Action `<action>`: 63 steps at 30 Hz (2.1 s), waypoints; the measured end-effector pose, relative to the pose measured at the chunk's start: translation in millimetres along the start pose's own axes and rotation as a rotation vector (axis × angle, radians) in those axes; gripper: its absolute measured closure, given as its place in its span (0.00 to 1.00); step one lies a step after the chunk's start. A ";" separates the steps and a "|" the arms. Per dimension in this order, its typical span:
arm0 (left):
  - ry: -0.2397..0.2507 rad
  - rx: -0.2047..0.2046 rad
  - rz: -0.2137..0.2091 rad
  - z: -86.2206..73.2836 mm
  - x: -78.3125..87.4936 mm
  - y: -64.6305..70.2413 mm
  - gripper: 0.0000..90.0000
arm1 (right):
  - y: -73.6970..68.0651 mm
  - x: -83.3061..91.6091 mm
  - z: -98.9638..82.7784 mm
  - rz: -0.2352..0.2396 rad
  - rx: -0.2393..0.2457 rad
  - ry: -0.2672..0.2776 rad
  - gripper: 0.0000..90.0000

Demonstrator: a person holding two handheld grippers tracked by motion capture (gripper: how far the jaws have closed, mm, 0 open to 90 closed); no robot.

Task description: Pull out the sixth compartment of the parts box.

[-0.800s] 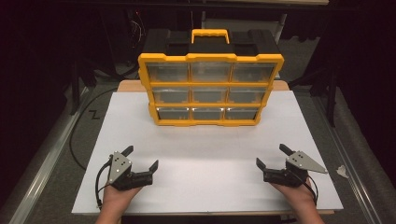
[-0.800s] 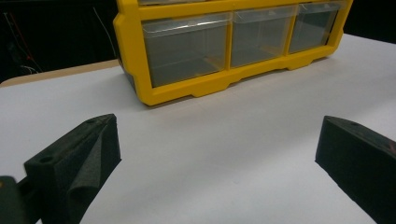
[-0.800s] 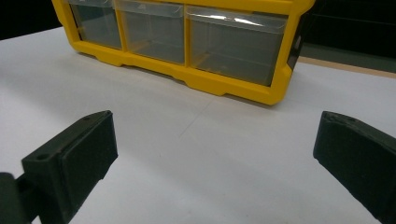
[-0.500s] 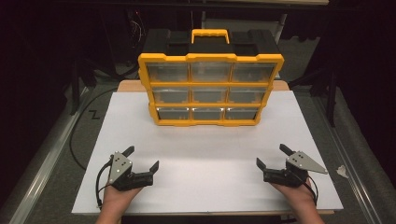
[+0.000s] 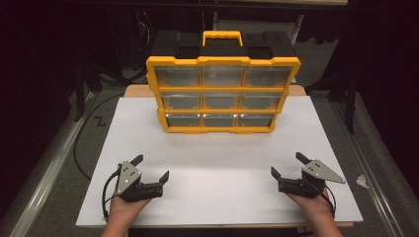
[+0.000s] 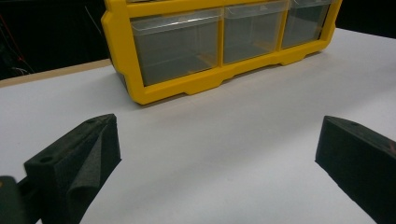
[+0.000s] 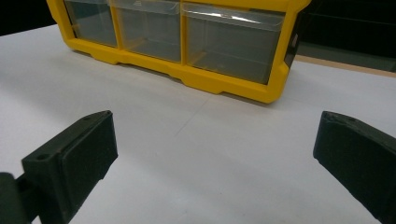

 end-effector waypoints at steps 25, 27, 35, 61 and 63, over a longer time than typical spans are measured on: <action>-0.011 -0.008 -0.018 -1.6 -4.3 3.7 0.00 | 6.1 -22.1 3.2 -0.042 -0.008 -0.051 0.01; -0.011 -0.010 -0.018 -1.7 -4.6 3.8 0.00 | 7.3 -24.9 4.4 -0.051 -0.008 -0.054 0.01; 0.009 -0.020 -0.023 -0.6 -3.6 5.0 0.00 | 16.4 -39.4 8.5 -0.064 -0.014 -0.071 0.01; 0.018 -0.025 -0.022 -0.7 -2.7 6.2 0.00 | 27.8 -66.9 15.3 -0.106 0.026 -0.107 0.01; 0.020 -0.024 -0.023 -0.6 -2.6 6.3 0.00 | 26.9 -65.8 15.0 -0.102 0.032 -0.109 0.01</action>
Point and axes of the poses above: each handheld gripper's, and its own axes: x roughly backward along the jaws, z roughly out of its top, y roughly to its right, the point moved 3 cm from there along -x, roughly forward along the jaws, and after that the axes turned 11 degrees about x, right-handed, at the moved point
